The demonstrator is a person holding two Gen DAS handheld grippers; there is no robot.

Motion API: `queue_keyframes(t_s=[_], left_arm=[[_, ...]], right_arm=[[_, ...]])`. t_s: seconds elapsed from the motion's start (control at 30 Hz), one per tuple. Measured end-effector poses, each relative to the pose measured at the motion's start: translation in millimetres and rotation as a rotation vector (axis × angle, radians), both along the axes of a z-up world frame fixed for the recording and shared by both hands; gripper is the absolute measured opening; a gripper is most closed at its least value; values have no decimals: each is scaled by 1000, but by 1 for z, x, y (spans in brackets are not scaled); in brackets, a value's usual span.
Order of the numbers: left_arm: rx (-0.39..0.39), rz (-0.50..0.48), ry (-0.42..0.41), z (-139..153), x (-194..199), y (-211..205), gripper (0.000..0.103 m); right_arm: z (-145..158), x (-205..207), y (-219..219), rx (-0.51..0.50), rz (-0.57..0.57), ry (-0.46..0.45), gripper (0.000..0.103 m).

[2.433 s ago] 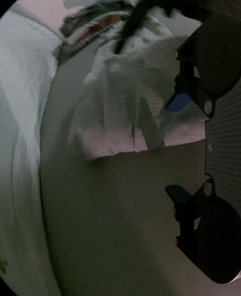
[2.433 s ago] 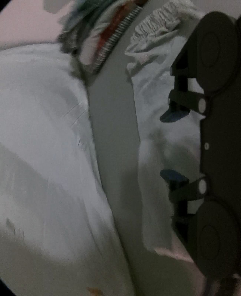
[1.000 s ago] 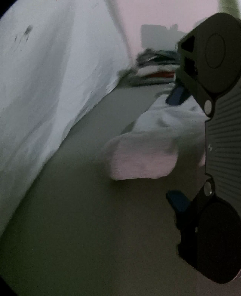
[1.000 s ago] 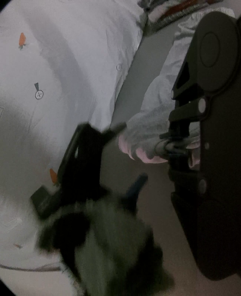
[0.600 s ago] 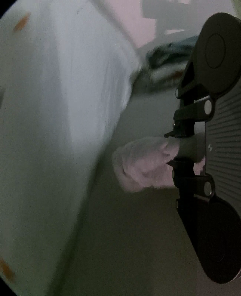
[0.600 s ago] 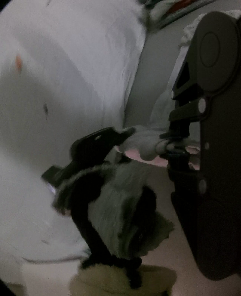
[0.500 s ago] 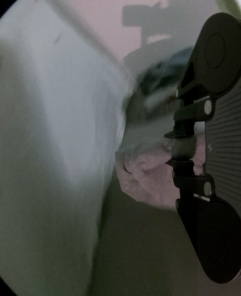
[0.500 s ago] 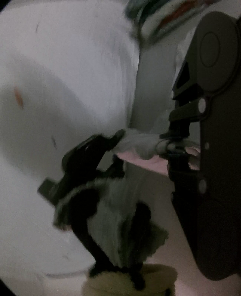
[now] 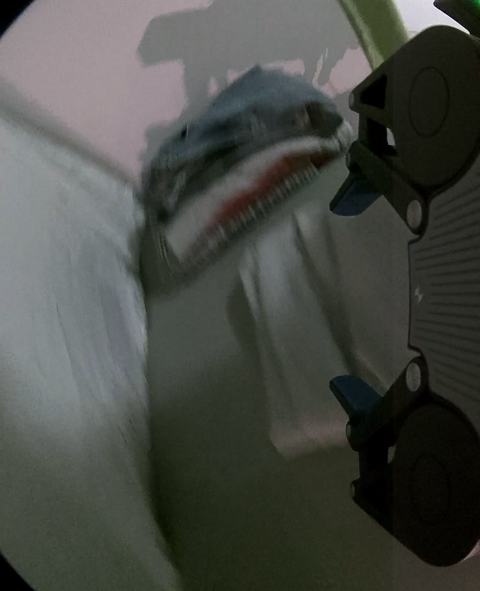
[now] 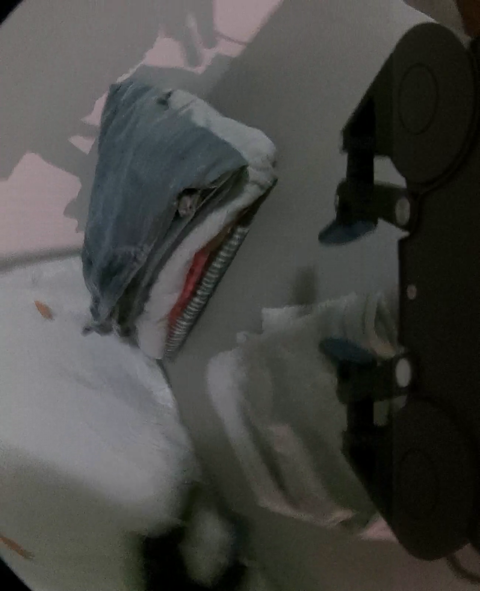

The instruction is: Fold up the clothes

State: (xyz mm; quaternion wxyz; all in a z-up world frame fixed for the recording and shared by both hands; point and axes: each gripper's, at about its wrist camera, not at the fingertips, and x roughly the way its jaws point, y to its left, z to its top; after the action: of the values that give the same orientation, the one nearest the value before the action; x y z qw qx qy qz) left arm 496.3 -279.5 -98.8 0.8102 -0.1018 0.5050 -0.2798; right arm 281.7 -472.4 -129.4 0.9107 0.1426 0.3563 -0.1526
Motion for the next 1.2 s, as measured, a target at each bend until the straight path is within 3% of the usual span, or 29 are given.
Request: queue_keyframes(t_s=[0.07,0.17,0.23,0.33,0.5,0.63,0.8,0.97,1.03,1.1,1.2], left_arm=[[-2,70,41,-11,-14,37,94],[0,156,72,-23,-38,90,94],[4,191,82,-28,-61,120,95],[-2,222,82,-30,-87,155,95],[-53,236,108,-40,-127,175,96],[-81,210,129,-51,-152,174,96],[-21,166,110,-52,-164,146,102],[76,241,-84,-41,-163,106,103],[154,276,-145,-41,-157,85,103],[219,317,-142,-44,-146,66,103],[184,383,-71,-52,-128,56,103]], right_arm=[[-2,7,15,21,17,10,59],[3,21,43,-27,84,37,60],[9,29,60,-65,129,35,80],[21,29,92,-95,216,12,82],[23,2,146,-235,278,62,83],[20,-39,156,-196,284,111,84],[14,-63,123,-124,262,128,85],[18,-51,61,-48,251,29,85],[17,-45,33,-36,265,7,85],[11,-36,0,-33,290,14,85],[8,-31,-47,20,303,5,85]])
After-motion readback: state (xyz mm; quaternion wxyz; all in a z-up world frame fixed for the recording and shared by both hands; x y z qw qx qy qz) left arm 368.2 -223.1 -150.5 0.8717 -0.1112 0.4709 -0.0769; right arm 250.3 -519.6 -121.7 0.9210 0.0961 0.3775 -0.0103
